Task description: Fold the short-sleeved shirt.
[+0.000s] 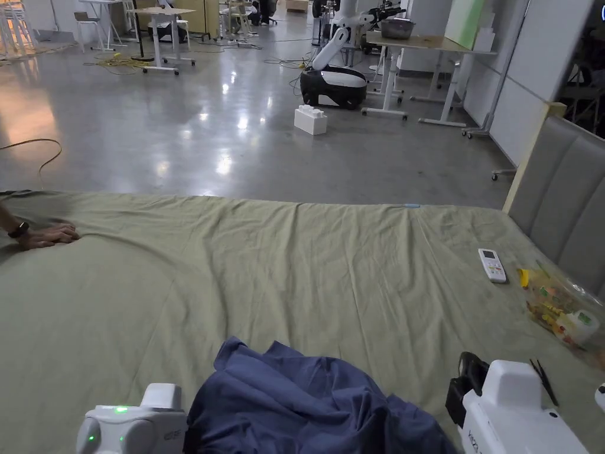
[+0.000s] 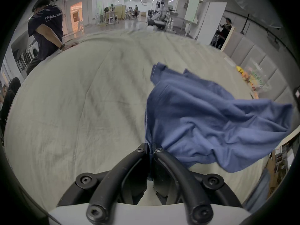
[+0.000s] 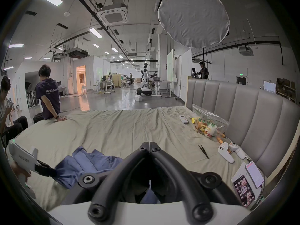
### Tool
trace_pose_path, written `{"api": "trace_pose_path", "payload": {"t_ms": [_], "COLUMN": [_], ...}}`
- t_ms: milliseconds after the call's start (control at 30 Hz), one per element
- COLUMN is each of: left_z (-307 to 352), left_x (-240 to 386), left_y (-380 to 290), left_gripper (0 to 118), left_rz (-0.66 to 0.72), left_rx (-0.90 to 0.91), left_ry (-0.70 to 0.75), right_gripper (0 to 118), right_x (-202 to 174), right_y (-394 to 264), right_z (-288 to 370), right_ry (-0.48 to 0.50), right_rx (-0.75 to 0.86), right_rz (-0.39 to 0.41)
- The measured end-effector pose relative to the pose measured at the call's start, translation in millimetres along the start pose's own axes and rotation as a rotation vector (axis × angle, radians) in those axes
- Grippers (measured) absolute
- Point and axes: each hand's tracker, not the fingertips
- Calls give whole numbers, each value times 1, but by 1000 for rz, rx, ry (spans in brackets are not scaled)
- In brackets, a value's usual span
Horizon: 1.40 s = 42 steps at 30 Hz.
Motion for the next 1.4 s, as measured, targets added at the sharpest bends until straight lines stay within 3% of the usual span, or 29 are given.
{"api": "trace_pose_path", "payload": {"t_ms": [67,367,433,500,633,667,733,767,867,900,1000,1233,1400], "left_z": [15,57,58,56,53,53,51,53,53,52,52,70,99], "left_x": [-3,-18,-20,-19,-16,-16,-17,-13,-12,-14,-12,-8,-1], "left_y": [3,1,-1,-5,-13,-14,-16,-17,-19,-20,-21,-11,14], "left_gripper": [5,5,5,5,5,5,5,5,5,5,5,5,5], "left_rz": [2,22,10,8,11,13,20,18,23,25,21,-1,-24], "left_rx": [22,139,144,137,128,124,119,118,116,118,121,200,278], "left_ry": [-13,-28,-18,-5,3,2,-3,-1,-2,-3,-3,9,-5], "right_gripper": [0,2,14,43,67,68,67,60,20,13,10,8,8], "right_x": [10,55,57,54,38,35,32,30,27,24,16,22,22], "right_y": [4,-33,-51,-69,-102,-109,-128,-135,-130,-128,-125,-70,-13], "right_z": [-5,-61,-75,-86,-97,-100,-109,-112,-97,-94,-95,-64,-42], "right_ry": [1,29,48,60,83,81,56,42,98,99,90,62,45], "right_rx": [-18,-348,-451,-540,-660,-681,-725,-753,-698,-693,-675,-456,-273], "right_rz": [45,31,30,41,111,127,135,136,32,32,150,61,106]}}
